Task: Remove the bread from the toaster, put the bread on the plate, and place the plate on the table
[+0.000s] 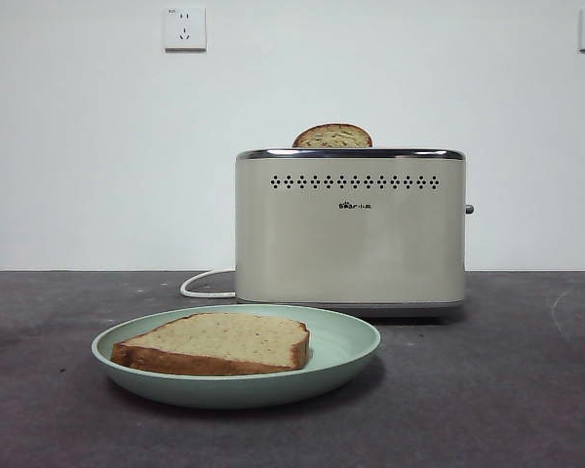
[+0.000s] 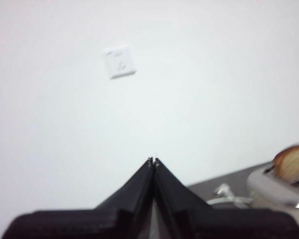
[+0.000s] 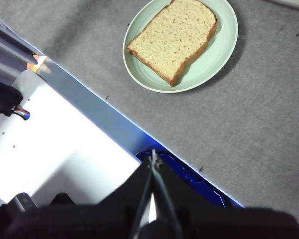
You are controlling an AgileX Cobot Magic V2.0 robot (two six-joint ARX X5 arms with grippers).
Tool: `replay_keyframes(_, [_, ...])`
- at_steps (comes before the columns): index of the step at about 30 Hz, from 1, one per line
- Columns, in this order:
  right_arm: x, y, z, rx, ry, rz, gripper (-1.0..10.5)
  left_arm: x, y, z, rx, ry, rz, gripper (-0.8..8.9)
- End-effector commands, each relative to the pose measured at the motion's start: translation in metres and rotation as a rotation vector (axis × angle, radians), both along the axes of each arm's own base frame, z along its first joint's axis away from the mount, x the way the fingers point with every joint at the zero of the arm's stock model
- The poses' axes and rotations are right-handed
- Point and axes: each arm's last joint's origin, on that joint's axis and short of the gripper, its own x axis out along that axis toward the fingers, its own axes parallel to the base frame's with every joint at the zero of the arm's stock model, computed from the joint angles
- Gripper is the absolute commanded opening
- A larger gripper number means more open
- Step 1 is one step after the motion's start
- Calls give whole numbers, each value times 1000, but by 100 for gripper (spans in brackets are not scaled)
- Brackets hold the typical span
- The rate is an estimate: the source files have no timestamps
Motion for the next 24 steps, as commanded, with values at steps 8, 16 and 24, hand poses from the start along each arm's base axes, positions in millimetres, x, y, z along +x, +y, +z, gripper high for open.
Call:
replay_keyframes(8, [0, 0, -2, -2, 2, -2, 2, 9, 9, -124, -59, 155, 106, -4])
replay_keyframes(16, [0, 0, -2, -2, 2, -2, 2, 12, 9, -184, -151, 234, 107, -4])
replay_keyframes(24, [0, 0, -2, -2, 2, -2, 2, 8, 9, -201, -183, 376, 124, -3])
